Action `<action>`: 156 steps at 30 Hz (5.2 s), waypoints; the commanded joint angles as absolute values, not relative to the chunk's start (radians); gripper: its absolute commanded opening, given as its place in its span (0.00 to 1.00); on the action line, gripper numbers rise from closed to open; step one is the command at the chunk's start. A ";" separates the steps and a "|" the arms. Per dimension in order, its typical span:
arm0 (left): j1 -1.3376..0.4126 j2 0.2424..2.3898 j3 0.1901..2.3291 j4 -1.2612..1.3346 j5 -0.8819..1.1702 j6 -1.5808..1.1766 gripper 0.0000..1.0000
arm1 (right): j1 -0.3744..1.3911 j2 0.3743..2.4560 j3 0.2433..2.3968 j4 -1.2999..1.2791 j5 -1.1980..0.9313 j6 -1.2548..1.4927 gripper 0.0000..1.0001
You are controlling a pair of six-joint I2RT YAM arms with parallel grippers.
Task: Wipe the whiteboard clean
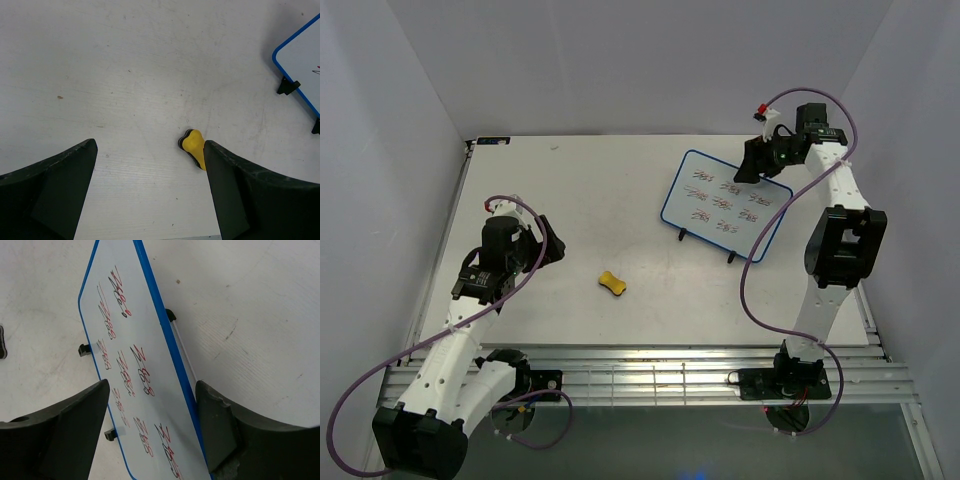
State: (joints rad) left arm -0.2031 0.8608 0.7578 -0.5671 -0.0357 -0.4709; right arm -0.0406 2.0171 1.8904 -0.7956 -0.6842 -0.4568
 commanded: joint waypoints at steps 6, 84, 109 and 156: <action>-0.207 0.847 0.746 -0.548 -0.021 -0.463 0.98 | -0.040 1.991 1.876 -0.897 -0.798 -0.463 0.58; -0.765 1.230 0.865 -0.696 -0.388 -1.098 0.98 | 0.405 1.195 1.063 -0.276 -0.278 0.219 0.08; -0.845 1.667 1.014 -0.710 -0.558 -1.451 0.76 | 0.453 1.118 0.922 -0.245 -0.402 0.143 0.08; -0.836 1.115 0.574 0.480 -0.316 -0.229 0.20 | 0.454 1.149 0.913 -0.186 -0.612 0.250 0.08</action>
State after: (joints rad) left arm -0.8413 1.0973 0.5995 0.2443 -0.3828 -0.4328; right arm 0.4473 1.1717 0.9173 -0.3073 -0.4984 0.1738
